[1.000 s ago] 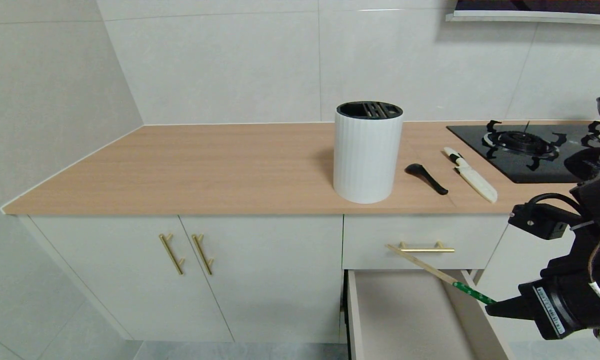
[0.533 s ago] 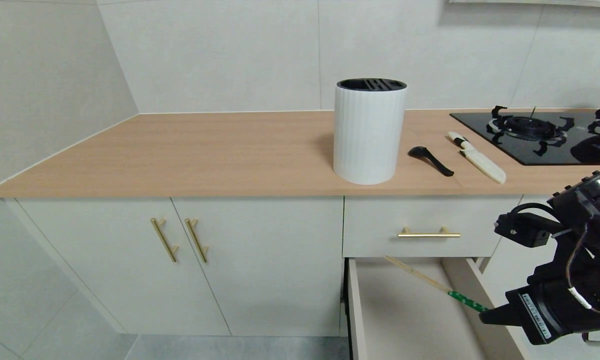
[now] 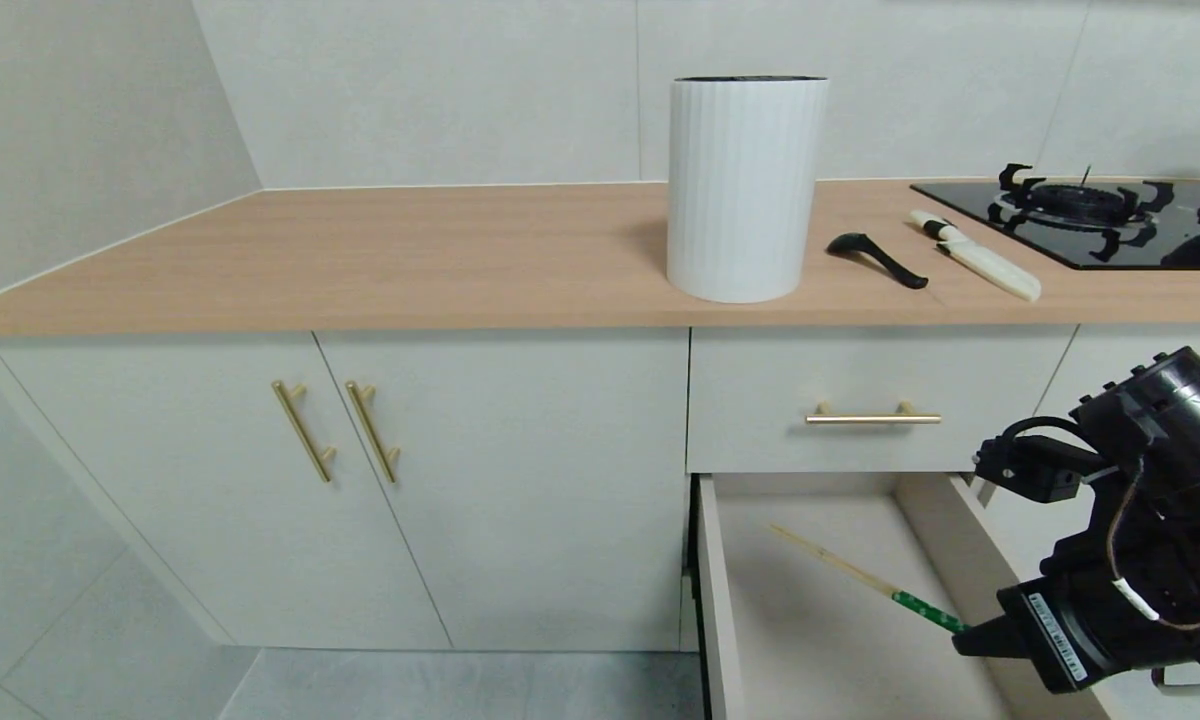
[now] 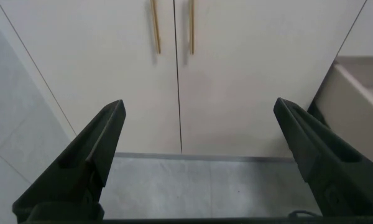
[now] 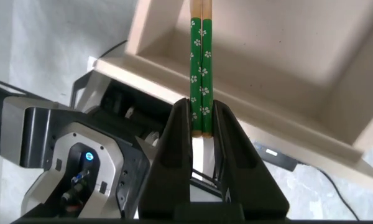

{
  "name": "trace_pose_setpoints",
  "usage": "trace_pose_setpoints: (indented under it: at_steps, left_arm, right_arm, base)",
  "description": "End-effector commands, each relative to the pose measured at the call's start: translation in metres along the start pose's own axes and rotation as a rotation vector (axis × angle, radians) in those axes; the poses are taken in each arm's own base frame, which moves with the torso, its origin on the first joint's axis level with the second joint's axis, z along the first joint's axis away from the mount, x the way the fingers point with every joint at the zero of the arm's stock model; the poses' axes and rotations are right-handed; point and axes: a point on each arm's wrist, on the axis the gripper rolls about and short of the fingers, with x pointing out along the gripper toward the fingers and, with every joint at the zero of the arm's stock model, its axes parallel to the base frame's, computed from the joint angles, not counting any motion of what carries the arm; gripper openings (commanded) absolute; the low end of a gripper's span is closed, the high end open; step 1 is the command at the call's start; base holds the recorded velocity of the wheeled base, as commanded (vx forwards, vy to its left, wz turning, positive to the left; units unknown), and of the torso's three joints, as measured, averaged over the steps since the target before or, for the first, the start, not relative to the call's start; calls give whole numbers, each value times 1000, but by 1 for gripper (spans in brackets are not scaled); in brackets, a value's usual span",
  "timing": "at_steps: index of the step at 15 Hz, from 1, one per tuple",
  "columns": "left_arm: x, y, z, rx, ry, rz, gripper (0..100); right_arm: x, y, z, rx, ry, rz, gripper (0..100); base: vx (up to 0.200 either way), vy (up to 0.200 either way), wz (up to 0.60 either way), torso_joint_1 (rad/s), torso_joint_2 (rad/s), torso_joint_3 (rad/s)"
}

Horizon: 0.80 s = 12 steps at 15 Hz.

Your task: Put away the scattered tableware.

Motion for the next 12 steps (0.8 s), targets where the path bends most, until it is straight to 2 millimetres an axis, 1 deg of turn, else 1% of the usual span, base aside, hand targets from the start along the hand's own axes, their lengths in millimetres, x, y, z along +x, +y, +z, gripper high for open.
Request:
trace_pose_setpoints:
  at_steps: [1,4,5,9,11,12]
  left_arm:
    - [0,0,0,0,0,1,100]
    - [0,0,0,0,0,1,100]
    - [0,0,0,0,0,1,100]
    - [0,0,0,0,0,-1,100]
    - [0,0,0,0,0,1,100]
    - [0,0,0,0,0,1,100]
  right_arm:
    - [2,0,0,0,5,0,0]
    - [3,0,0,-1,5,-1,0]
    - [3,0,0,-1,5,-1,0]
    - [3,0,0,-1,2,0,0]
    - [9,0,5,-2,-14,2,0]
    - [17,0,7,-1,-10,-5,0]
  base:
    - [0,0,0,-124,442,320]
    - [0,0,0,-87,419,315]
    - [0,0,0,-36,203,144]
    - [0,0,0,-13,44,24]
    - [0,0,0,0,0,0]
    - [0,0,0,0,0,0]
